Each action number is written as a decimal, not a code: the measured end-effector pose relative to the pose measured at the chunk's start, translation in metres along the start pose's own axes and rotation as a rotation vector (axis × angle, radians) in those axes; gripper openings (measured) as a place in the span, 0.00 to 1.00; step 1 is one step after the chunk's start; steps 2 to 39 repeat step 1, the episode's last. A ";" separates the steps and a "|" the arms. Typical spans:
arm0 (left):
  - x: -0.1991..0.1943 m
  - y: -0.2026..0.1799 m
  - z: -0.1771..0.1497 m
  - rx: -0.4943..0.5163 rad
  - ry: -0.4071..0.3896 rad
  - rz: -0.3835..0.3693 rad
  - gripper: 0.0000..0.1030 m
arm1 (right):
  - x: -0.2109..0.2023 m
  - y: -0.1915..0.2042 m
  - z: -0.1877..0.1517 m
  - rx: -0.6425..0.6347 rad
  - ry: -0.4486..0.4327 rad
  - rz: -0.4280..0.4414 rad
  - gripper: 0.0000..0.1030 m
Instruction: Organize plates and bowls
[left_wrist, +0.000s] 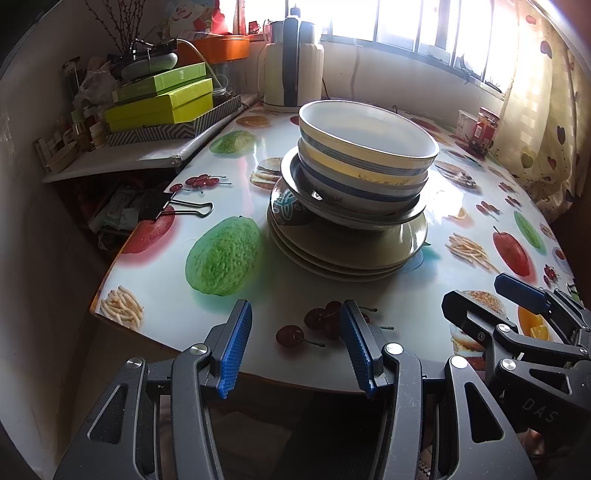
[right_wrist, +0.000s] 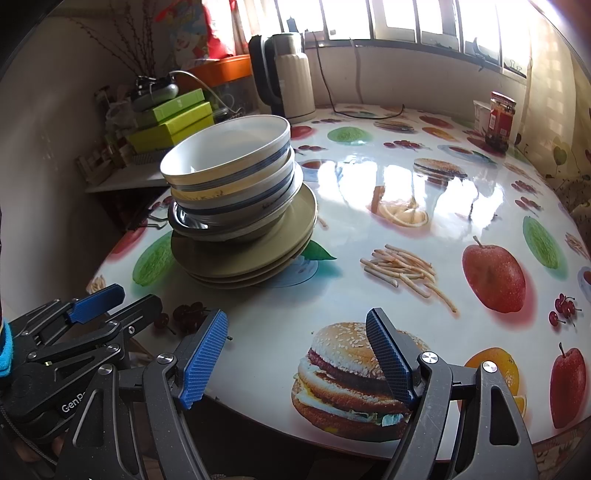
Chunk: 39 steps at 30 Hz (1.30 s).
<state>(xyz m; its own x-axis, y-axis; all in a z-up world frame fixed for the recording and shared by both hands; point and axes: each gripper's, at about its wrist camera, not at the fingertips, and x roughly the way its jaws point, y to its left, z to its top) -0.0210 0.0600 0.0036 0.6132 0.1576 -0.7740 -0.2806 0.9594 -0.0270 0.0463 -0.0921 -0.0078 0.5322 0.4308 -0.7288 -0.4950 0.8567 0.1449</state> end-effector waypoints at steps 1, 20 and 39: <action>0.000 0.000 0.000 0.000 -0.001 -0.001 0.49 | 0.000 0.000 0.000 0.000 0.000 0.000 0.76; 0.000 0.000 0.000 0.000 -0.001 -0.001 0.49 | 0.000 0.000 0.000 0.000 0.000 0.000 0.76; 0.000 0.000 0.000 0.000 -0.001 -0.001 0.49 | 0.000 0.000 0.000 0.000 0.000 0.000 0.76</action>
